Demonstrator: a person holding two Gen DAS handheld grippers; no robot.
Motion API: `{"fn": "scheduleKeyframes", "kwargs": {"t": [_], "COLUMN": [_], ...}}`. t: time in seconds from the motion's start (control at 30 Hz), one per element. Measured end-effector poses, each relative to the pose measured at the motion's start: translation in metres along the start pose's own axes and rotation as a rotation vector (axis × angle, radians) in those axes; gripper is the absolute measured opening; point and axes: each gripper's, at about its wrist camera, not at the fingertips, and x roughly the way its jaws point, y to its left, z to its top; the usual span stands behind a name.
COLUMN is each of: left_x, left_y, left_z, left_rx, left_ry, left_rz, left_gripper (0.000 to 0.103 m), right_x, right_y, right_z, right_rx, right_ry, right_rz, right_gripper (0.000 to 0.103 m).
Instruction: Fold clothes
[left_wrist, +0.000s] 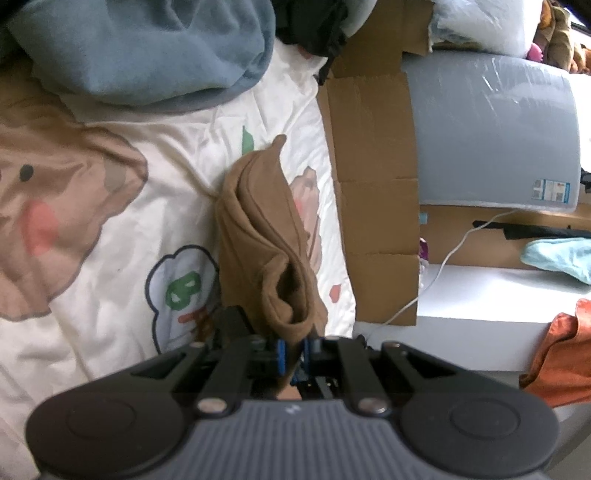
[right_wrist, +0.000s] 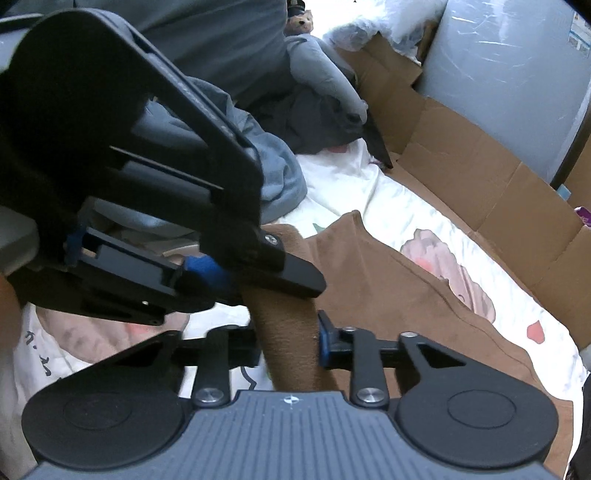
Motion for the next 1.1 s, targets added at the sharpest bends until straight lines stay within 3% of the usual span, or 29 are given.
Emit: {"fn": "scheduleKeyframes", "kwargs": {"t": [0.07,0.13,0.23,0.3,0.37,0.47,0.6,0.77,0.83,1.1], "left_x": [-0.003,-0.010,-0.020,-0.024,-0.024,-0.020,-0.006,0.044,0.059,0.109], "left_y": [-0.003,-0.015,-0.035,-0.049,-0.057,-0.066,-0.073,-0.049,-0.042,-0.026], "left_z": [0.002,0.003,0.006,0.011,0.020,0.035,0.053,0.074,0.081,0.105], "left_rx": [-0.001,0.032,0.101,0.157,0.183,0.207,0.279,0.275,0.280,0.275], "left_ry": [0.013,0.006,-0.030,-0.069,-0.097,-0.114,-0.103,0.019,0.032,0.088], "left_rz": [0.003,-0.001,0.003,0.037,0.077,0.120,0.196,0.323,0.363,0.352], "left_gripper": [0.015,0.027,0.042,0.056,0.062,0.063,0.071,0.071,0.071,0.072], "right_x": [0.002,0.004,0.003,0.001,0.001,-0.001,-0.005,-0.007,-0.009,-0.012], "right_y": [-0.002,-0.004,-0.005,-0.006,-0.009,-0.017,-0.026,-0.034,-0.036,-0.043], "right_z": [-0.001,-0.002,-0.005,-0.006,-0.008,-0.010,-0.015,-0.019,-0.020,-0.026], "right_rx": [0.013,0.026,0.033,0.039,0.061,0.107,0.164,0.230,0.243,0.283], "right_ry": [0.006,0.010,0.000,-0.006,-0.009,-0.016,-0.031,-0.047,-0.050,-0.041], "right_rz": [0.001,0.003,0.003,0.002,0.002,-0.001,-0.004,0.002,0.002,0.018], "right_gripper": [0.011,0.008,0.007,0.006,0.006,0.006,0.006,0.006,0.006,0.006]}}
